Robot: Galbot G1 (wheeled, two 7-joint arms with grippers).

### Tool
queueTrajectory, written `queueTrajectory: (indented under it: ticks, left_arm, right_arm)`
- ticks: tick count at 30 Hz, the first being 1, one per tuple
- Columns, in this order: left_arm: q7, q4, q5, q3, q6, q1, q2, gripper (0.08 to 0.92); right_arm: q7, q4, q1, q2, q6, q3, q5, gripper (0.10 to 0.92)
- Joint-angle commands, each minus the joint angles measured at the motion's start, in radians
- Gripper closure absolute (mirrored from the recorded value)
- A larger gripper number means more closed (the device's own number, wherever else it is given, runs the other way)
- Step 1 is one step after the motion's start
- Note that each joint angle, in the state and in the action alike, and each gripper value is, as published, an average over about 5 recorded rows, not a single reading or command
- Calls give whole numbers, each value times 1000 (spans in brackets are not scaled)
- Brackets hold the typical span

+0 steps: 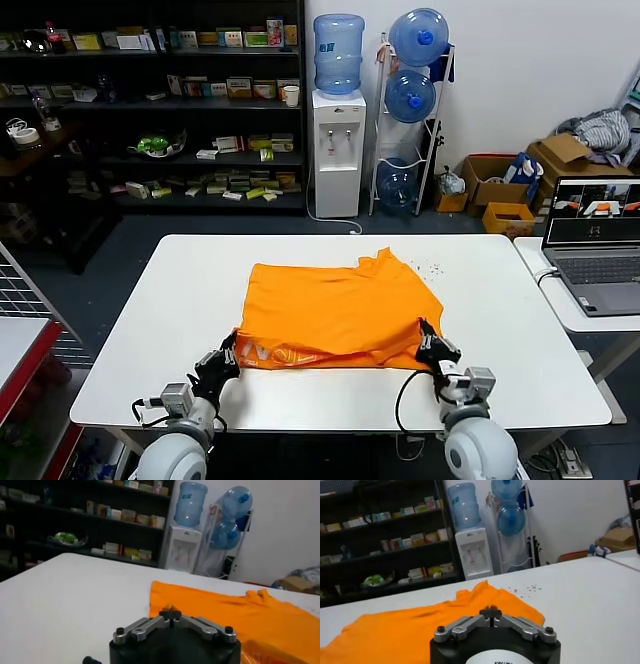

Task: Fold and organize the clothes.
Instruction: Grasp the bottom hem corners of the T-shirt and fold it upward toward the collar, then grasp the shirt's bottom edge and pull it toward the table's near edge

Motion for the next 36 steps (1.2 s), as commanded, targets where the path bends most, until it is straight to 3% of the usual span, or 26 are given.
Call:
queueTrajectory:
  ticks: [1,5,8,14,19,26,31,36]
  left_arm:
    - [-22,118,8,52,15,-140,1,909]
    - [-32,131,21,51,26,-146,-2,900]
    - [-35,124,25,46,37,-141,-1,843]
    - [-27,42,39,14,42,-76,17,671]
    - [-20,-42,45,-30,45,53,41,523]
    - [3,-22,13,-67,49,182,17,324]
    - [5,4,-65,-56,85,136,14,201]
    - [10,25,-82,-51,100,78,21,178]
  right_arm:
    - [19,-112,140,-6,-17,-50,33,901]
    - [6,-131,149,2,-22,-62,23,859]
    - [-11,-128,141,4,-23,-61,5,783]
    - [-53,-67,59,-23,-11,-15,-27,610]
    - [-109,-6,-88,-90,28,61,-76,463]
    - [-150,-7,-217,-152,-1,142,14,266]
    - [-156,-49,-182,-160,-60,151,102,206]
    - [-166,-75,-138,-161,-75,132,112,203]
